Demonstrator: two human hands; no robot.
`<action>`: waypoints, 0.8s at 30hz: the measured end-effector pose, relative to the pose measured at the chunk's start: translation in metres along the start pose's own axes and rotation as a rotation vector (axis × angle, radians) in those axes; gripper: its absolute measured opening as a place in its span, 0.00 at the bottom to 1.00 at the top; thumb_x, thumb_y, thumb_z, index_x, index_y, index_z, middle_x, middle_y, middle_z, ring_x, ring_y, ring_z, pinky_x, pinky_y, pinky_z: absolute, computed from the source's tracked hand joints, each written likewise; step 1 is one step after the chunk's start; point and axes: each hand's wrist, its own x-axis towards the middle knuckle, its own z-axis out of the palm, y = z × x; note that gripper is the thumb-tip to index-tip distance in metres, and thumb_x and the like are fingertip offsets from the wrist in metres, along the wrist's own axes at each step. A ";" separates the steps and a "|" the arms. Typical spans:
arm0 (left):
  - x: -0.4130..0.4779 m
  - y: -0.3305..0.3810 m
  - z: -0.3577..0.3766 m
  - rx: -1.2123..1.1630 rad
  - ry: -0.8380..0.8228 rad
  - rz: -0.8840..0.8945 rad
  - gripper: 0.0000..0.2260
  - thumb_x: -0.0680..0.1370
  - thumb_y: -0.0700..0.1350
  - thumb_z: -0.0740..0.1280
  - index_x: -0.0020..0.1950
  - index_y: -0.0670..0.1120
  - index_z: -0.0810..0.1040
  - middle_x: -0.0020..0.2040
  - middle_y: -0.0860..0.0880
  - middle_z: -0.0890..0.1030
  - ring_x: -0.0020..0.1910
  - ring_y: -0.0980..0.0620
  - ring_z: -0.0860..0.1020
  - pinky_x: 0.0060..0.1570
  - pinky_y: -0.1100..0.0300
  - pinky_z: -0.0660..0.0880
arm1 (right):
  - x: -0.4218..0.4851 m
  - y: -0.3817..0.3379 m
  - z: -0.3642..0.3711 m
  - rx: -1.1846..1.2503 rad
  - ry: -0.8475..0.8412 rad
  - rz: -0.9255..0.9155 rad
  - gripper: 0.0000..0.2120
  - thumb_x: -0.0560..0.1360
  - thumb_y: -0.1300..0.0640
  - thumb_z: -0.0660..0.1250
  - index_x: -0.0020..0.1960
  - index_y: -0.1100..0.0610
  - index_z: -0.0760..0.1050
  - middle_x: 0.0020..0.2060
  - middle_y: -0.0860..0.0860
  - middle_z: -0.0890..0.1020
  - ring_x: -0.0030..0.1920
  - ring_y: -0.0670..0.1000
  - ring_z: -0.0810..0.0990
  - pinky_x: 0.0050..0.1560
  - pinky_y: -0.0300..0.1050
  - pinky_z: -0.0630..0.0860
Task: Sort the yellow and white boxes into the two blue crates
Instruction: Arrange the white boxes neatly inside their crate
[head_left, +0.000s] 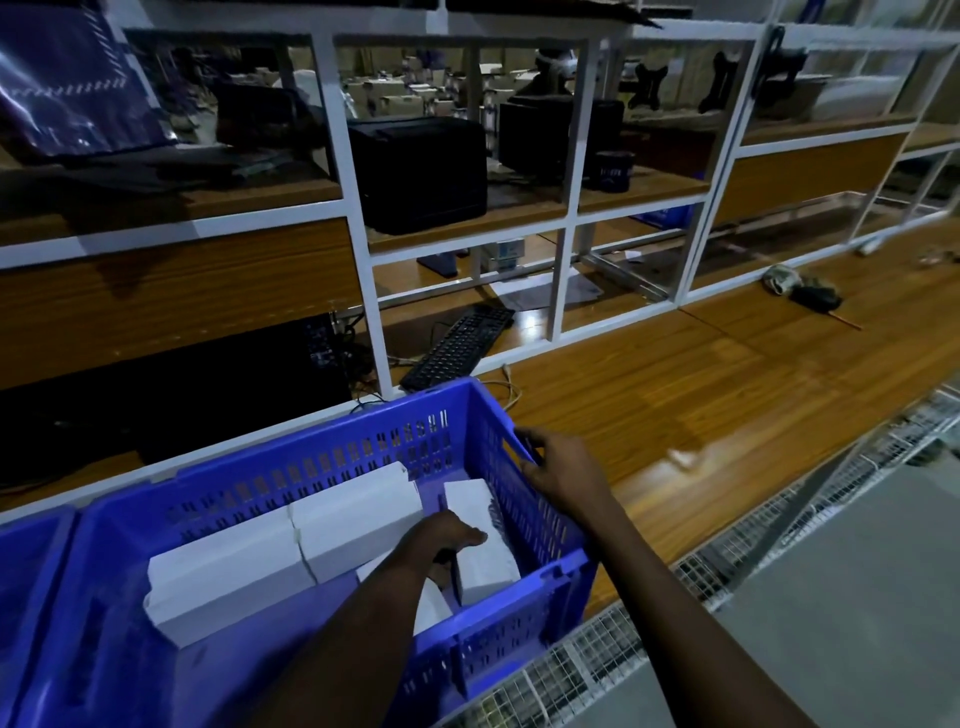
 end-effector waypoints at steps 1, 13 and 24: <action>-0.002 0.002 0.000 -0.008 0.002 -0.008 0.17 0.79 0.54 0.67 0.55 0.41 0.75 0.61 0.40 0.78 0.57 0.44 0.77 0.45 0.60 0.66 | 0.001 0.000 0.001 -0.009 0.000 0.001 0.25 0.75 0.57 0.67 0.71 0.49 0.69 0.61 0.51 0.81 0.53 0.50 0.81 0.47 0.43 0.77; -0.015 0.003 -0.014 -0.958 0.066 0.057 0.24 0.74 0.49 0.72 0.64 0.37 0.74 0.52 0.40 0.82 0.50 0.40 0.82 0.32 0.56 0.78 | 0.001 -0.004 0.005 -0.168 0.023 -0.086 0.20 0.77 0.56 0.63 0.68 0.50 0.71 0.52 0.51 0.82 0.44 0.46 0.77 0.42 0.41 0.76; -0.055 -0.019 -0.067 -1.193 0.224 0.200 0.12 0.75 0.49 0.65 0.51 0.41 0.79 0.46 0.37 0.82 0.43 0.39 0.80 0.39 0.54 0.73 | 0.000 -0.023 0.022 -0.278 0.133 -0.249 0.16 0.74 0.55 0.64 0.60 0.55 0.76 0.54 0.54 0.81 0.52 0.55 0.78 0.43 0.45 0.71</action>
